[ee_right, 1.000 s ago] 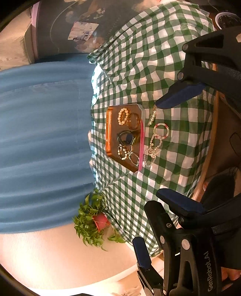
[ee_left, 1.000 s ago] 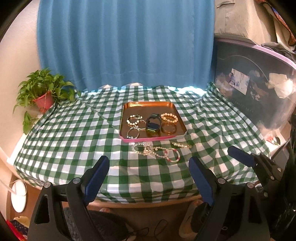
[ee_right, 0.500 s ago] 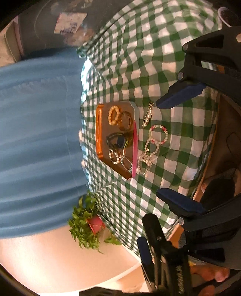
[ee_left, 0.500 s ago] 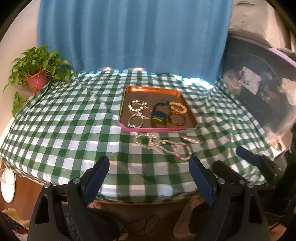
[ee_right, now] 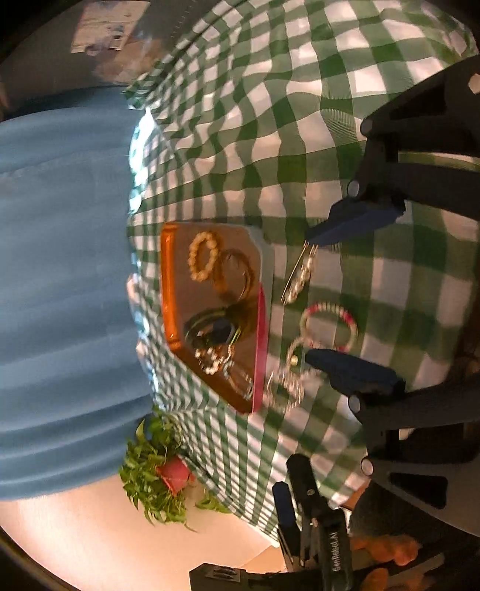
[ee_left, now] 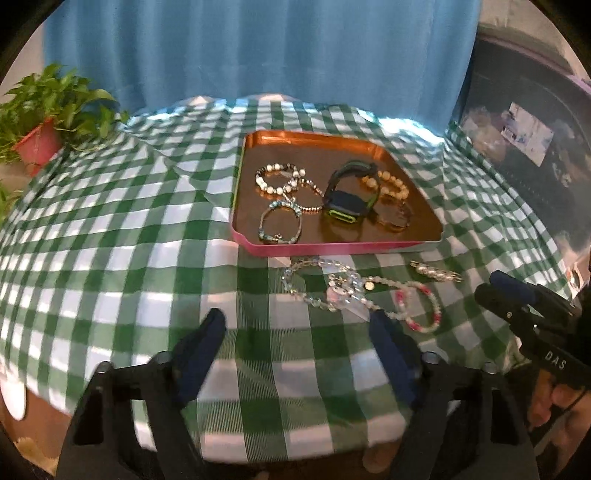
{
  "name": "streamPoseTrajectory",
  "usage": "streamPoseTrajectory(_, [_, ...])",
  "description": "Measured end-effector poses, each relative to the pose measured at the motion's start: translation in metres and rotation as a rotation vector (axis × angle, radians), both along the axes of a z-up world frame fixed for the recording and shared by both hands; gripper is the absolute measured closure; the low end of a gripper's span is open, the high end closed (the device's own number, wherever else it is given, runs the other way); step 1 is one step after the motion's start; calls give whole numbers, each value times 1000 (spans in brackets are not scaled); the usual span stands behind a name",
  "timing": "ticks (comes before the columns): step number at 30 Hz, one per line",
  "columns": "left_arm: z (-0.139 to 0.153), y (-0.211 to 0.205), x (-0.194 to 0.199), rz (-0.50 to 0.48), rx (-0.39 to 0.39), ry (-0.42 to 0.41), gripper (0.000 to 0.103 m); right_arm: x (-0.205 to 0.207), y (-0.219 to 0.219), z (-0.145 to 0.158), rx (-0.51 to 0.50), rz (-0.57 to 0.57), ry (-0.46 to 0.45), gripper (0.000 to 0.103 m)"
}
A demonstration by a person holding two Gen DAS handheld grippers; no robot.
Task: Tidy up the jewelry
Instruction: 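Grasp the pearl hair pin with the right tool while the left tool grasps the clear crystal bracelet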
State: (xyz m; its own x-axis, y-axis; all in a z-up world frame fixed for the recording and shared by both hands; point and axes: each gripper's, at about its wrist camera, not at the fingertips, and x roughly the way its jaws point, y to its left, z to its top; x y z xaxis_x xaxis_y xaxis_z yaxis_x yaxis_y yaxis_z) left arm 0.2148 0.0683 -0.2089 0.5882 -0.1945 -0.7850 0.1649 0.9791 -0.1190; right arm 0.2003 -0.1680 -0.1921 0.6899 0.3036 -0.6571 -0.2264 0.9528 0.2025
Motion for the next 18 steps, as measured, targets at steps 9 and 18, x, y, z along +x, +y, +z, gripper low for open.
streamPoseTrajectory(9, [-35,3,50,-39,-3,16,47,31,-3,-18,-91,60,-19,73])
streamPoseTrajectory(18, [-48,-13,48,-90,83,-50,63,41,7,-36,-162,109,-34,78])
